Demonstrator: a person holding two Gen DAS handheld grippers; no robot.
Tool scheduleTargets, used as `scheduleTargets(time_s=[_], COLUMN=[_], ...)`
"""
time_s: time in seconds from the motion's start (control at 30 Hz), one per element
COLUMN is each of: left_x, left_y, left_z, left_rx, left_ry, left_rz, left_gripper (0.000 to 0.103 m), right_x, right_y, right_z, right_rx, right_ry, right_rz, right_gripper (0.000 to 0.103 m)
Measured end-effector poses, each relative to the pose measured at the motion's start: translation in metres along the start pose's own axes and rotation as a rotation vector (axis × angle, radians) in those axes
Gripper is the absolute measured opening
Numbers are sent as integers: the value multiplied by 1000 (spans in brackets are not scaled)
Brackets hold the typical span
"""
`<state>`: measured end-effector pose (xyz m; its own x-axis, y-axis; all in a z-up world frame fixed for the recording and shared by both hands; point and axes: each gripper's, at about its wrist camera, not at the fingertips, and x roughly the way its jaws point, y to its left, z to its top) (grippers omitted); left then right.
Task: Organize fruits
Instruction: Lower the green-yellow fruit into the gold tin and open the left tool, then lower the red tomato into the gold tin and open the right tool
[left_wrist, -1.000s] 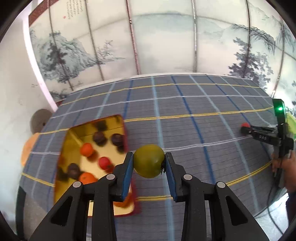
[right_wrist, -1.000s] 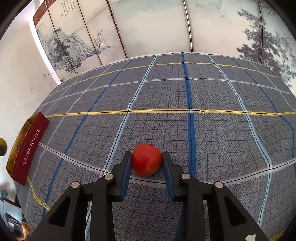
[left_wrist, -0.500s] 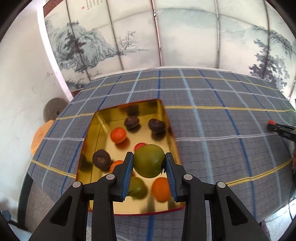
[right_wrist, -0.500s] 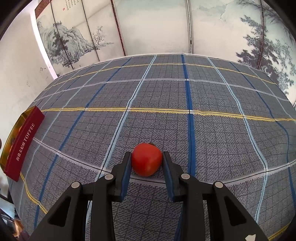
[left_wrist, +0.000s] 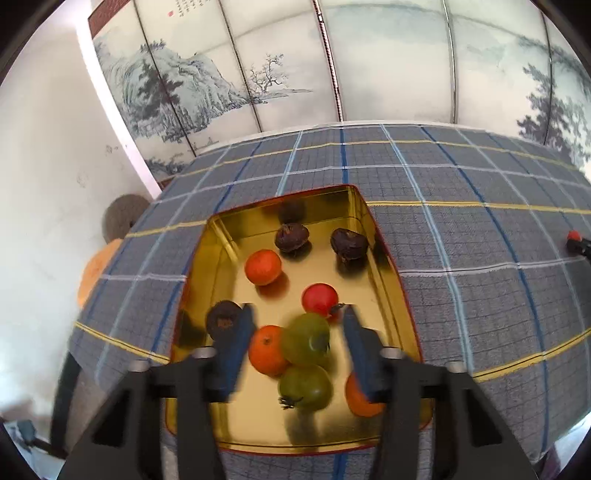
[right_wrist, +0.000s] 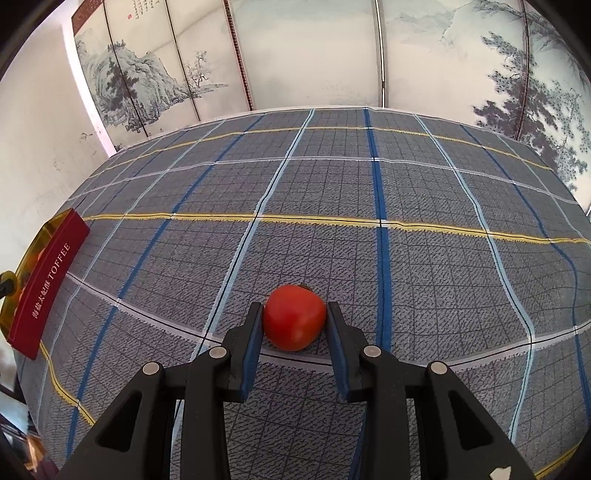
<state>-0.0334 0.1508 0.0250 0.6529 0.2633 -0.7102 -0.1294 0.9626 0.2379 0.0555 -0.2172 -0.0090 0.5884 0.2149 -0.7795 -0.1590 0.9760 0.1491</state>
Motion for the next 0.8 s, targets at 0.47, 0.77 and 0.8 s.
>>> scheduleTargets(time_s=[0.47,0.77,0.8], left_x=[-26,-33,-34], left_y=[21,51,55], left_z=[-2,-12,-14], left_rx=[-59,-94,-98], left_ry=[-64,-45,-50], left_rz=[20,25,25], left_gripper=[79,79,79], right_x=[-49,-57,-52], right_y=[74,232,251], right_z=[24,45,45], right_rx=[-76,-293,-317], right_ry=[-99,-107,-97], right_rz=[156,399,418], right_gripper=[31,31,31])
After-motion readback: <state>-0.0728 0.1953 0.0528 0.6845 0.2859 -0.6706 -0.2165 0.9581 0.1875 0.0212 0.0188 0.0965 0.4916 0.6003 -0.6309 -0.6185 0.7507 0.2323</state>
